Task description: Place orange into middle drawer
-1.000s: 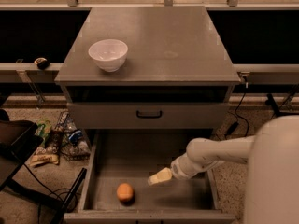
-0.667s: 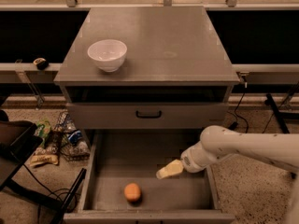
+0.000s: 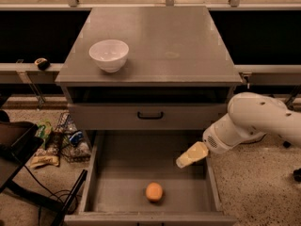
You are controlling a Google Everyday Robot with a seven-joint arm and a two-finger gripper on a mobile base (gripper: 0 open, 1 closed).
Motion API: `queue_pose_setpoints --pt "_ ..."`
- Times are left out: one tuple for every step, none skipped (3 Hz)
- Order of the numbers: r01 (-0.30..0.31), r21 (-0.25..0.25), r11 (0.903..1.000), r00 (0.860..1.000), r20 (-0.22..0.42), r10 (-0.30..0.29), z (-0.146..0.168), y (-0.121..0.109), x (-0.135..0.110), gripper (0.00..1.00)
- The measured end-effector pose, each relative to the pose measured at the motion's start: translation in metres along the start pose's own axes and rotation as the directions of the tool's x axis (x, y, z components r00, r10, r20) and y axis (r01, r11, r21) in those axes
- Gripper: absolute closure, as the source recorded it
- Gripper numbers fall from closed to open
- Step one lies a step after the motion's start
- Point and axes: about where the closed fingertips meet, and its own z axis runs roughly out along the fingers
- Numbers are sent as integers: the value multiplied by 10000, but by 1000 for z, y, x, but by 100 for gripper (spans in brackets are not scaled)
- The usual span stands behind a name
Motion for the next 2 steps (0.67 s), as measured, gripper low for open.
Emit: queue_pose_setpoints --pt "649 450 9969 9978 -123 -644 -66 -6 4 0" --pt "1074 717 9916 9940 -282 -1056 -108 -9 16 0"
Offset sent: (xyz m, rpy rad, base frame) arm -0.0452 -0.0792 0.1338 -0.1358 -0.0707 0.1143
